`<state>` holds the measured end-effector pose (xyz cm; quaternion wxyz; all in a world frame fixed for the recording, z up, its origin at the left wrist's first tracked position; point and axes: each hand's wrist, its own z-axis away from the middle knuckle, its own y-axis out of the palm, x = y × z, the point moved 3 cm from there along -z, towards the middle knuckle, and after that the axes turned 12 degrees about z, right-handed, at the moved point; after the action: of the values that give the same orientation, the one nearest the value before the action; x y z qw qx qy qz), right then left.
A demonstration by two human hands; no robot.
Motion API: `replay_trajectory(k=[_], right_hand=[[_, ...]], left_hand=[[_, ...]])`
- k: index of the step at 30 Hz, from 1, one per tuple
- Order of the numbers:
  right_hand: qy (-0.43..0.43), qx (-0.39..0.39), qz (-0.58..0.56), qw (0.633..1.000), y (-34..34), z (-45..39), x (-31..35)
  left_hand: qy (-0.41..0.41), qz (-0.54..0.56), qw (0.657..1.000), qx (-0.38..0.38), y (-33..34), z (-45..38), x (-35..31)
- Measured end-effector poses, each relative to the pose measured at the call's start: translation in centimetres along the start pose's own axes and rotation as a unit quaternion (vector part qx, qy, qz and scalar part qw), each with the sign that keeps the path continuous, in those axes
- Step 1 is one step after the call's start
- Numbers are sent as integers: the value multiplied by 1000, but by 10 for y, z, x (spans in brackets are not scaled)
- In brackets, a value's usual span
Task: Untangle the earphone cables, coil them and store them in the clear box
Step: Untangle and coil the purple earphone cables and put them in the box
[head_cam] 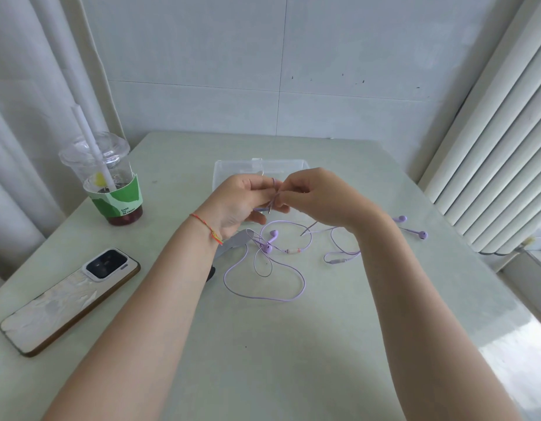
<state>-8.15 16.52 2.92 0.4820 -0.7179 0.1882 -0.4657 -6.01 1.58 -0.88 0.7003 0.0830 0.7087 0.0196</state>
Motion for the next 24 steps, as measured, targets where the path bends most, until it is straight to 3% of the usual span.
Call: replay_trajectory(k=[6,13,24], right_hand=[[-9,-77,-20,997,-9,-2,-6],[-11,-95,-80,992,-11,-4,-9],[13,-77,-122,989,-1,-9,-13]], left_hand=[[-45,50,996,64,8,4,-3],[-113,114,984,81,12,6,-4],[-59,213,969,108,13,10,-12]])
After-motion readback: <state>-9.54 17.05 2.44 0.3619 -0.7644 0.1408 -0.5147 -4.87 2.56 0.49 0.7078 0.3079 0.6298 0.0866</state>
